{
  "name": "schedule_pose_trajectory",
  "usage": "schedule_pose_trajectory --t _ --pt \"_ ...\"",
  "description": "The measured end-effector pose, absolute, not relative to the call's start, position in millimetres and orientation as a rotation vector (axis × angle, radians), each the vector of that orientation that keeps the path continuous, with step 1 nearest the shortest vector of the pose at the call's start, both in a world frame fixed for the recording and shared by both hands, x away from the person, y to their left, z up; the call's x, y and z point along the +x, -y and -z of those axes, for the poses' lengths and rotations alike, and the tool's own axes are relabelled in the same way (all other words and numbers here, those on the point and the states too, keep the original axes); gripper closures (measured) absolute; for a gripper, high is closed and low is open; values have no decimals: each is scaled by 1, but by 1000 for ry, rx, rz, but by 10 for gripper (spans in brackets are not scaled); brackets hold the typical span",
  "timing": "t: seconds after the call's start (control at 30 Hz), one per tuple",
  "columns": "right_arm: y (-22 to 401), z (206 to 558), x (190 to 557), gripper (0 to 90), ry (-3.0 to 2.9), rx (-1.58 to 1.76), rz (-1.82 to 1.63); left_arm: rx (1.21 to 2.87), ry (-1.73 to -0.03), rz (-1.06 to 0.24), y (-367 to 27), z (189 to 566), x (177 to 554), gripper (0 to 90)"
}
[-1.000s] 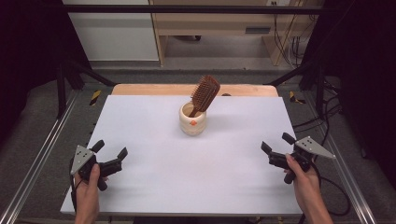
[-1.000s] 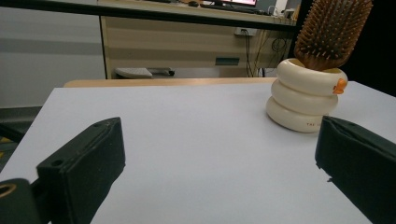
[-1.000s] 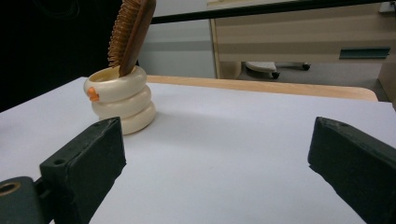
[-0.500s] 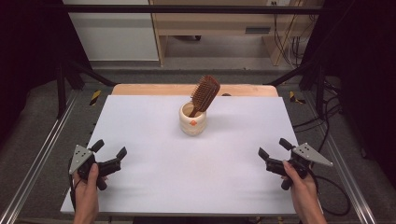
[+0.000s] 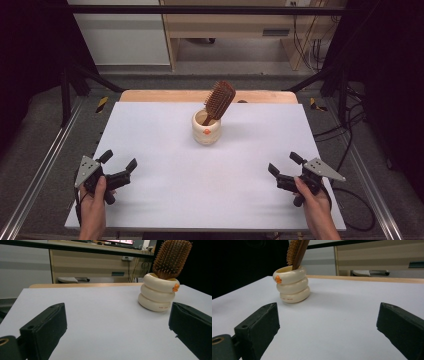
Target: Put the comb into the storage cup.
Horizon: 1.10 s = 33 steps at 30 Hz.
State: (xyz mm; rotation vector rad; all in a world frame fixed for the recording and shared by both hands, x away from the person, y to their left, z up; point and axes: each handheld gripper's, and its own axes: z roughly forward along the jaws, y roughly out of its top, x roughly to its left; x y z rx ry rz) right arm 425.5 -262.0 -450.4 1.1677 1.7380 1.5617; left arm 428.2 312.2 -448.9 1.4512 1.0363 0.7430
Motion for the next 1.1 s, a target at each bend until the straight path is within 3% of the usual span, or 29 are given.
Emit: schedule_pose_trajectory --t 0.37,1.1 --pt "250 460 428 47 -1796 1149 -1560 1473 -966 -731 -309 448 427 13" --pt "228 462 432 46 -1856 1066 -1561 1476 -981 -703 -308 447 423 15"
